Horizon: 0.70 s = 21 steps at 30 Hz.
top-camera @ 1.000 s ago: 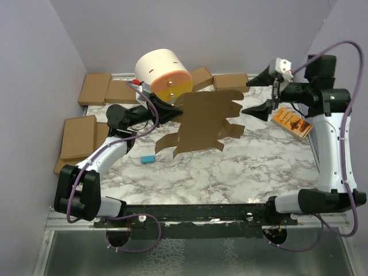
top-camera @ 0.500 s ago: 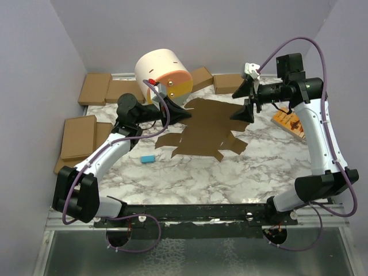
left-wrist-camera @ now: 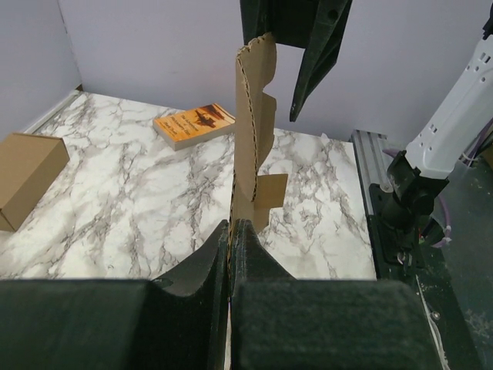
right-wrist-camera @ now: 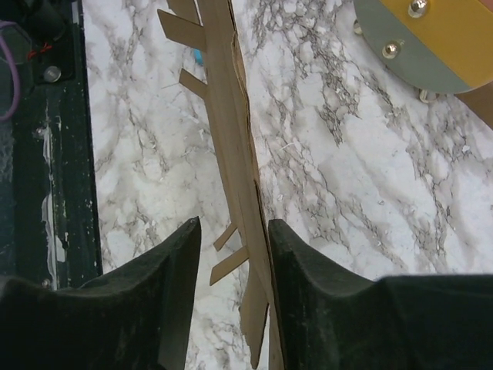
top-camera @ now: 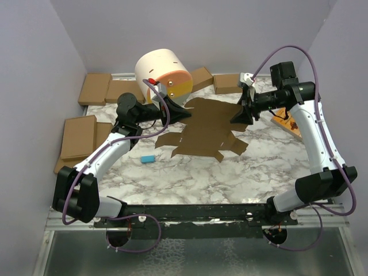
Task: Fold the paper box
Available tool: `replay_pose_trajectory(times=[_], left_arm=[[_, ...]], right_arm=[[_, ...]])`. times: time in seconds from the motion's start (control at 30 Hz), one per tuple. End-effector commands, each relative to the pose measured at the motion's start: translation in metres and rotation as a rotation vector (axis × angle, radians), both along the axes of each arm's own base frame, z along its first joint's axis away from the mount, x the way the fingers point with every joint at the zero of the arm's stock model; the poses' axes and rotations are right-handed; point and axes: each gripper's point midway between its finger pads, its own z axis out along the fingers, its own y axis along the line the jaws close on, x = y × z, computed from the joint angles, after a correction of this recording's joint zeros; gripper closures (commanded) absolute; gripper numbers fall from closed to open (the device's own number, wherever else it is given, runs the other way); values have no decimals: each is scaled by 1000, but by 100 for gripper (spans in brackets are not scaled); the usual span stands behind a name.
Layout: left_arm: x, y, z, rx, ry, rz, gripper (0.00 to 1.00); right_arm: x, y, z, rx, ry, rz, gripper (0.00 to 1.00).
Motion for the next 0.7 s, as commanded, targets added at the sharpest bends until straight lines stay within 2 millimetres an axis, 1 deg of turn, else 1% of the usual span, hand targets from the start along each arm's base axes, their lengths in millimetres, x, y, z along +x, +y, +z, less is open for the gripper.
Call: replay_pose_trajectory(times=[0.0, 0.2, 0.23, 0.37, 0.47, 0.5, 0.57, 0.67], left_arm=[[-5, 1, 18, -21, -62, -4, 100], [-5, 2, 19, -23, -65, 0, 100], [-5, 2, 19, -24, -64, 1, 100], [-6, 3, 19, -24, -70, 4, 100], [-6, 4, 18, -23, -69, 4, 100], [-6, 4, 19, -24, -71, 4, 100], [-7, 6, 18, -27, -70, 5, 100], [-7, 9, 20, -34, -72, 6, 100]], right_arm=[[-8, 0, 8, 5, -31, 10, 63], [-10, 0, 7, 3, -31, 12, 80], [-11, 0, 7, 4, -33, 13, 80], [-14, 0, 10, 9, -47, 22, 80], [-15, 0, 10, 8, -47, 23, 70], [-16, 0, 10, 10, -46, 26, 69], [-17, 0, 10, 15, -39, 30, 69], [-19, 0, 10, 26, -32, 37, 73]])
